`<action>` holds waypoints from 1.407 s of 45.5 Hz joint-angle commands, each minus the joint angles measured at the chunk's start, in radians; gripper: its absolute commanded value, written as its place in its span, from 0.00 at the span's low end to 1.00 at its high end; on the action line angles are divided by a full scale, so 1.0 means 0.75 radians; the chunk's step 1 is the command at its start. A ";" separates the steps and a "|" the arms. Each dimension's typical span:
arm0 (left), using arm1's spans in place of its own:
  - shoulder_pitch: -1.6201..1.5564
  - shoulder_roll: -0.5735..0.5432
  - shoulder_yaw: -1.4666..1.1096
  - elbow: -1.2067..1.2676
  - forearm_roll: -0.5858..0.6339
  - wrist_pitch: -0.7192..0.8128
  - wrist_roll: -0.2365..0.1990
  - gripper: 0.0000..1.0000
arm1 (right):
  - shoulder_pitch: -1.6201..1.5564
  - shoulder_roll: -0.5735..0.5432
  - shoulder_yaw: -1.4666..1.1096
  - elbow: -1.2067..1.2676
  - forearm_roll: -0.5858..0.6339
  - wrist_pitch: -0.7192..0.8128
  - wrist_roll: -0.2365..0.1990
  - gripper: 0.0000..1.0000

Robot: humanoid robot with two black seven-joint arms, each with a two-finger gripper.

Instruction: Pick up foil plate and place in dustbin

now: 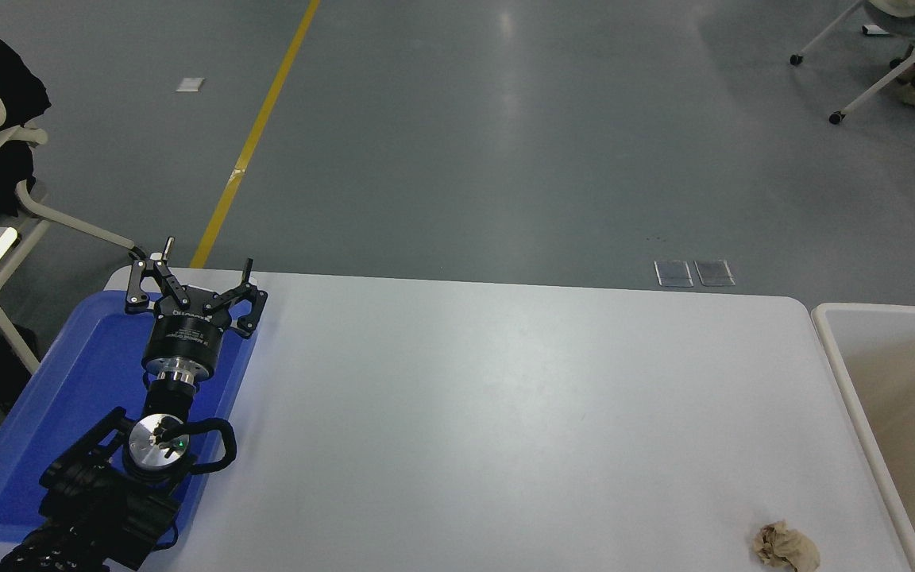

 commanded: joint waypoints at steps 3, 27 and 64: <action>0.000 0.000 0.000 0.000 0.000 0.000 0.000 1.00 | 0.144 -0.182 -0.108 0.401 -0.017 0.015 0.004 1.00; 0.000 0.000 0.000 0.000 0.000 0.000 0.002 1.00 | 0.886 -0.266 -0.752 0.856 -0.015 0.729 0.002 1.00; 0.000 0.000 0.000 0.000 0.002 0.000 0.002 1.00 | 2.050 0.051 -1.550 1.081 -0.031 1.253 0.000 1.00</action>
